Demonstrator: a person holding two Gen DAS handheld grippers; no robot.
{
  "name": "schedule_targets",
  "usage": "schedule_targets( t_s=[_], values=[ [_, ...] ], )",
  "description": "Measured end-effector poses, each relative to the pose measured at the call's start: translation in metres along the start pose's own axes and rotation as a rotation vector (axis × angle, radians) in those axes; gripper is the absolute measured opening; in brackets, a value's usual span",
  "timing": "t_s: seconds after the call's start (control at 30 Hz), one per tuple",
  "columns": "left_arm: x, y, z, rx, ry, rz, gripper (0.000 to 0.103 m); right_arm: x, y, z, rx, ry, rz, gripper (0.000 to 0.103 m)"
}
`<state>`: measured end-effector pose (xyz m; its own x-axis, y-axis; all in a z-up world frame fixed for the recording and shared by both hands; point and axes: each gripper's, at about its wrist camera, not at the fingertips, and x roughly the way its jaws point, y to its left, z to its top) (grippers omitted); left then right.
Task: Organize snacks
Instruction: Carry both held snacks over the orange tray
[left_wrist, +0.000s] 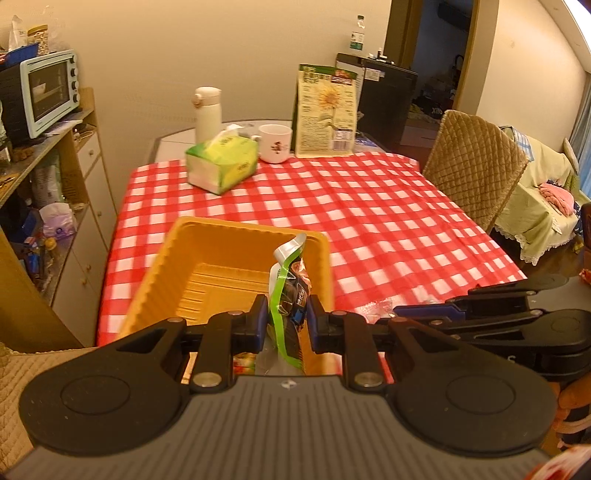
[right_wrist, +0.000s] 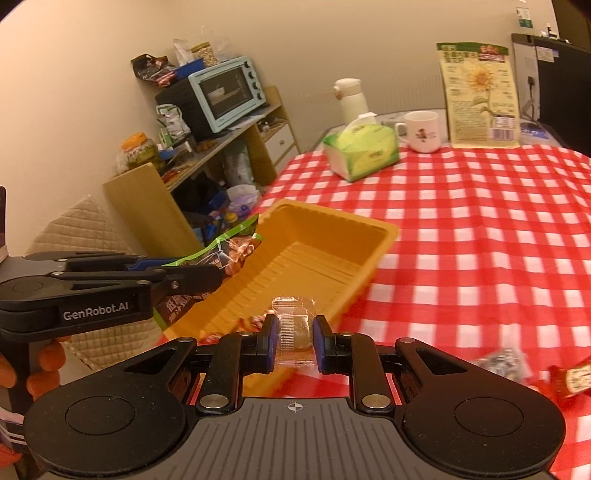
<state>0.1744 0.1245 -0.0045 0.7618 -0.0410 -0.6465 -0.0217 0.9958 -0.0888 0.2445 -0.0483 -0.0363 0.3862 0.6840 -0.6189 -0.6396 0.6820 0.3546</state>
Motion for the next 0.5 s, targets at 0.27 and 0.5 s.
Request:
schedule_targets(
  t_s=[0.27, 0.5],
  values=[
    [0.009, 0.041, 0.003, 0.017, 0.014, 0.003, 0.020, 0.037, 0.024, 0.005, 0.039, 0.029, -0.031, 0.021],
    [0.027, 0.064, 0.009, 0.045, 0.032, -0.008, 0.020, 0.062, 0.029, 0.014, 0.079, 0.049, -0.075, 0.021]
  ],
)
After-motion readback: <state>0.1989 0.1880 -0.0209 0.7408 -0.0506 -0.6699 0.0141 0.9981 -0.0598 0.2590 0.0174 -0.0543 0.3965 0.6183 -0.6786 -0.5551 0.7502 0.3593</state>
